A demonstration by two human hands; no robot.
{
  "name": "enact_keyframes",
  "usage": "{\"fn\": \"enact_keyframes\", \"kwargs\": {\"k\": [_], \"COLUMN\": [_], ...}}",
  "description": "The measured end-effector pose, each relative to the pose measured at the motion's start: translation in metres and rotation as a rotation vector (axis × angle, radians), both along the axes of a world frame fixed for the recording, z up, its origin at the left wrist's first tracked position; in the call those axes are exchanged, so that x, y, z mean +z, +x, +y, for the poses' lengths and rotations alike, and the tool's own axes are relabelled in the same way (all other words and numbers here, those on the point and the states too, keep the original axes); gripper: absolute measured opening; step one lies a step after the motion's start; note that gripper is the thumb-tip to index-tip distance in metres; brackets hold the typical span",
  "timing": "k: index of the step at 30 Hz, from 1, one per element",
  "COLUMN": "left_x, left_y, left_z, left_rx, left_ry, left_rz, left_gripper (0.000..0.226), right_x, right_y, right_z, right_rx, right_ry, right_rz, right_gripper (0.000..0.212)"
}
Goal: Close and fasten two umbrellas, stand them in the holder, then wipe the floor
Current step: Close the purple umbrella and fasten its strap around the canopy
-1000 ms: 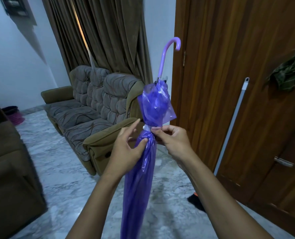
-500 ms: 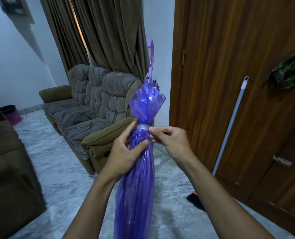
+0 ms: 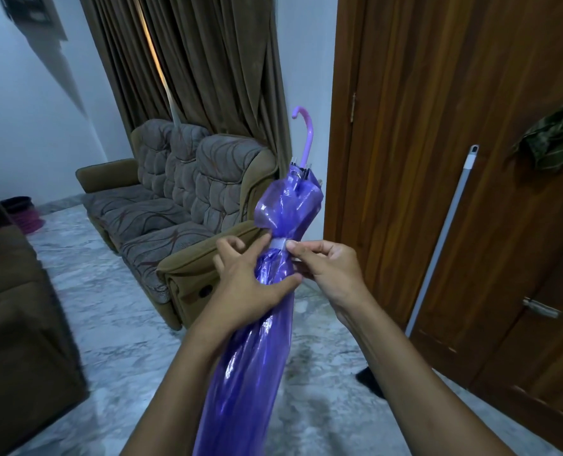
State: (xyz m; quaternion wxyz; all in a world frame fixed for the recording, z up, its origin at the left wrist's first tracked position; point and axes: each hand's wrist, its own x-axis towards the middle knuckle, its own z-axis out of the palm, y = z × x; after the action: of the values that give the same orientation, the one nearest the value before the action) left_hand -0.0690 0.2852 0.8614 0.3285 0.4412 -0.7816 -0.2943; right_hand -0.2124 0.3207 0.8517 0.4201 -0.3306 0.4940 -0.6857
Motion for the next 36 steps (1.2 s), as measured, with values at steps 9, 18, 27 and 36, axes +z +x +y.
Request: {"fn": "enact_keyframes", "kwargs": {"k": [9, 18, 27, 36], "left_x": [-0.003, -0.013, -0.017, -0.011], "left_y": [0.003, 0.003, -0.012, 0.004], "left_z": [-0.005, -0.005, -0.002, -0.003], "left_rx": [-0.123, -0.224, -0.049, -0.251], "left_ry": [0.066, 0.124, -0.181, 0.204], "left_rz": [0.29, 0.546, 0.26, 0.677], "left_gripper": [0.059, 0.059, 0.072, 0.053], "right_x": [0.007, 0.001, 0.002, -0.003], "right_y": [-0.005, -0.013, -0.001, -0.001], "right_z": [0.002, 0.0, 0.0, 0.003], "right_rx": [-0.013, 0.009, -0.087, -0.018], "right_ry": [-0.066, -0.078, -0.061, -0.093], "right_rz": [0.213, 0.003, 0.084, 0.139], "right_gripper": [0.005, 0.012, 0.009, 0.013]}}
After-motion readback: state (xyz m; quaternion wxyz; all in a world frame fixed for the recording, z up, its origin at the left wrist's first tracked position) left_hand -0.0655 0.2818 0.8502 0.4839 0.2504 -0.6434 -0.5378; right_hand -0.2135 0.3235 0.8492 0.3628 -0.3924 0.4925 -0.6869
